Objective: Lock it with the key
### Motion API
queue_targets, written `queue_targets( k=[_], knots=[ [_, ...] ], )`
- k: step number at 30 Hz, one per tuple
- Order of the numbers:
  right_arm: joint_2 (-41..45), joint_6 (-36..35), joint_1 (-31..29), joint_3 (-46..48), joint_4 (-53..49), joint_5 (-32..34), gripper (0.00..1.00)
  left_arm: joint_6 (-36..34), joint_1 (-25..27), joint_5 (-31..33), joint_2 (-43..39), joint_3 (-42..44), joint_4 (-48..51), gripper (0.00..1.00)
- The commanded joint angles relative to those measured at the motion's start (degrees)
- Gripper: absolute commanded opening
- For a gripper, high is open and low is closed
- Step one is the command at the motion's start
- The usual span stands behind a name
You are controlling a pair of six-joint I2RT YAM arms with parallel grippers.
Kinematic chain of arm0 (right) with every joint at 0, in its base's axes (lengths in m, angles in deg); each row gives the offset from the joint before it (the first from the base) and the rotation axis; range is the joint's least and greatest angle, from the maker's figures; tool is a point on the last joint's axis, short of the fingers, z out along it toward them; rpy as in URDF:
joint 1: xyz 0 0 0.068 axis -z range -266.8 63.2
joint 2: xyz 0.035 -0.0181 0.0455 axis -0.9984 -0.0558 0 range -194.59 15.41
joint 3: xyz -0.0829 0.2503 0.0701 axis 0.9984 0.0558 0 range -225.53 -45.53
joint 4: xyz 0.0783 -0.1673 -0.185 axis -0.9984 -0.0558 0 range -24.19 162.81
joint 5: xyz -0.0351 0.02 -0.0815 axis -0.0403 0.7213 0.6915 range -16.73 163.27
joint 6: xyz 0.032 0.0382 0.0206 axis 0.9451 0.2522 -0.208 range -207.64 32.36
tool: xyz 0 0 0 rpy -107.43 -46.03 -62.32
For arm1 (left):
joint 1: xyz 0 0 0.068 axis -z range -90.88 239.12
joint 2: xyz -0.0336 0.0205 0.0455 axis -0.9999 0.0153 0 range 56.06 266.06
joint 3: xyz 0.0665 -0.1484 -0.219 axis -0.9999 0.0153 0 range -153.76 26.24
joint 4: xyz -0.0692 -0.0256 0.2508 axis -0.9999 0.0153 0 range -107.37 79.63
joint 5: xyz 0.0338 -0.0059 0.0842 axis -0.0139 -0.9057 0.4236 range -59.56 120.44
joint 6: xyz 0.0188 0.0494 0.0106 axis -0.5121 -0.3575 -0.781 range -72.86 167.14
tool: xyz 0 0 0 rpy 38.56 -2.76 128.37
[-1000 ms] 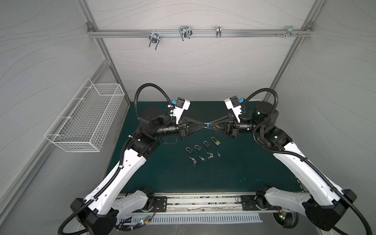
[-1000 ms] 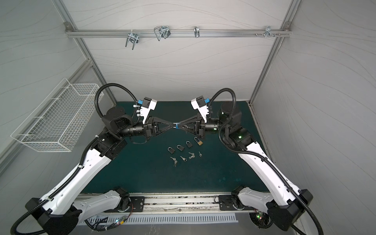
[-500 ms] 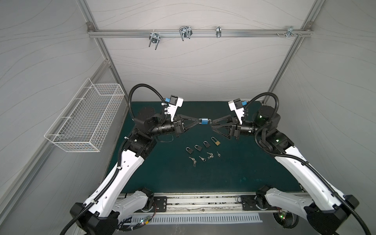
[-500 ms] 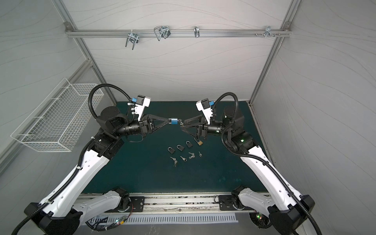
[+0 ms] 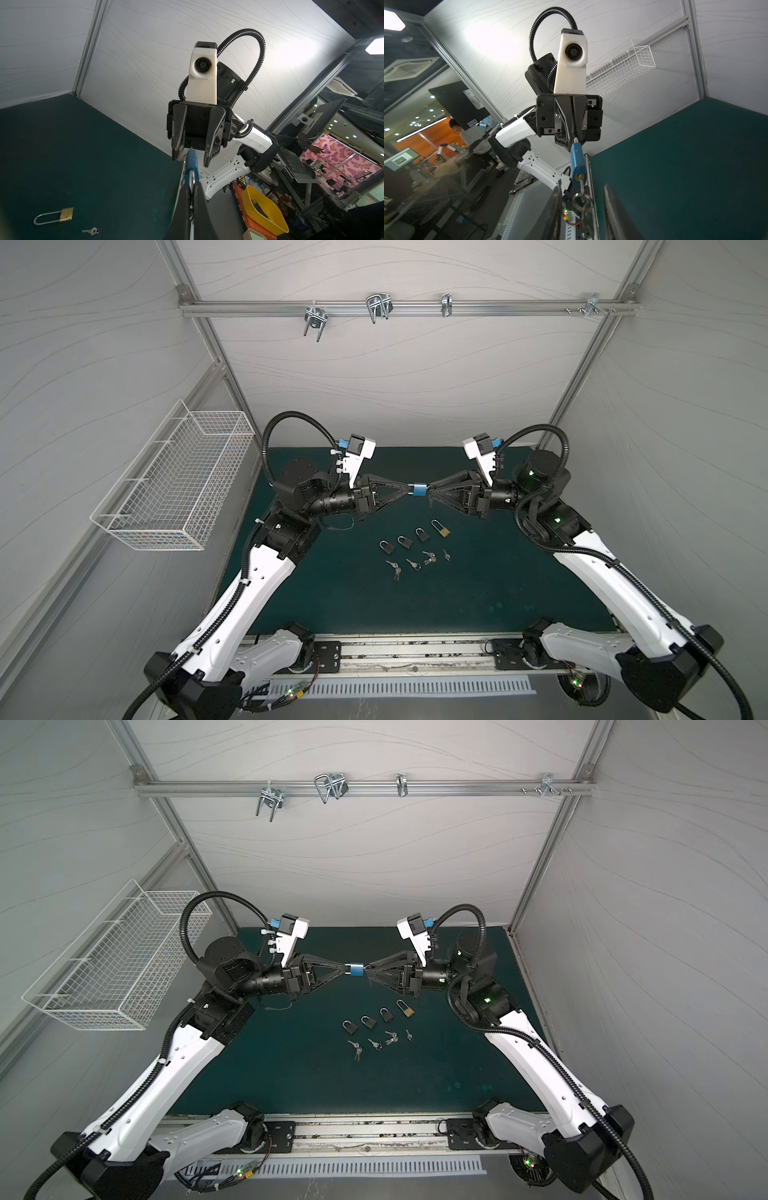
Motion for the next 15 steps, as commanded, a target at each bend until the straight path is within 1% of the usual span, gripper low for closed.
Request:
queue_targets(
  k=[1,4,10,13,15],
  knots=[
    [-0.3,1.2,0.1,-1.8,2.5,-1.9,0.3,0.3,-0.1,-1.8,0.0,-0.5,-3.7,0.0],
    [-0.4,1.4,0.0,-1.8,2.8,-2.0,0.24,0.2,-0.1,-1.9,0.1,-0.4,-3.5,0.0],
    [-0.4,1.2,0.0,-1.5,2.5,-2.4,0.06,0.0,0.0,-1.4,-0.1,0.1,-3.7,0.0],
    [-0.1,1.0,0.0,-1.1,2.2,-2.3,0.0,-0.1,0.0,-0.7,-0.7,0.4,-3.6,0.0],
    [0.1,1.0,0.0,-0.8,2.2,-2.4,0.0,-0.5,0.0,-0.2,-0.8,0.6,-3.1,0.0]
  ],
)
